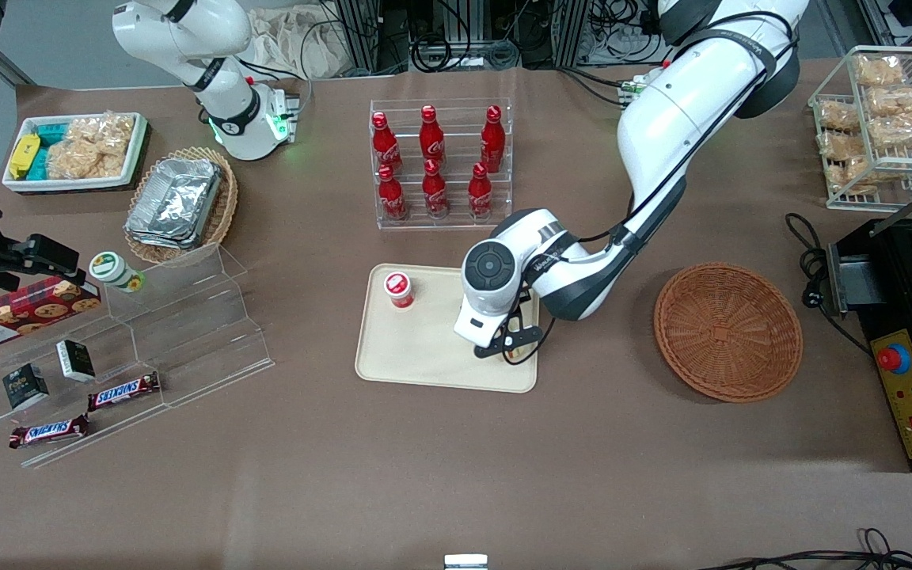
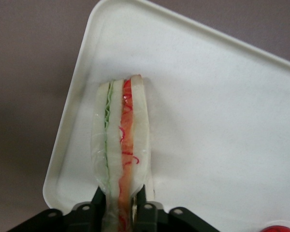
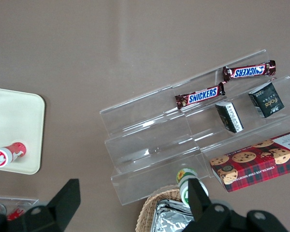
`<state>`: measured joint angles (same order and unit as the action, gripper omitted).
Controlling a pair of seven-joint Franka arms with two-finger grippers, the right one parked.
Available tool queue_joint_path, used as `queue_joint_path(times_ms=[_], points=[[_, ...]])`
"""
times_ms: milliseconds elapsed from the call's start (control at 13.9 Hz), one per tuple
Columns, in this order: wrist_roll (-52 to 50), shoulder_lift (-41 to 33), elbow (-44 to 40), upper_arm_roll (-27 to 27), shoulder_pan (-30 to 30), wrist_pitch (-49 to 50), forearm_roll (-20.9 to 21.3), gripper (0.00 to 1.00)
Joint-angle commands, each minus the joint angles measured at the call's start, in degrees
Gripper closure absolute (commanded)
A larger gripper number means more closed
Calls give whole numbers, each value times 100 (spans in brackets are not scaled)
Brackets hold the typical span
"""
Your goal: Place sandwich from basket to tray
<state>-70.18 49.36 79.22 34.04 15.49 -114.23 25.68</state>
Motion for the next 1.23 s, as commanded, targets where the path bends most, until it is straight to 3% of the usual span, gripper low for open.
queue_joint_path(times_ms=[0,216,577,1155], points=[[-389,-433,-83,-2,15,190,77,10],[-689,-1294,-74,-11,-11,935,16,0],[143,-2772,146,42,-1170,1867,-949,0],[2058,-3301,234,33,-2541,2133,-1241,0]])
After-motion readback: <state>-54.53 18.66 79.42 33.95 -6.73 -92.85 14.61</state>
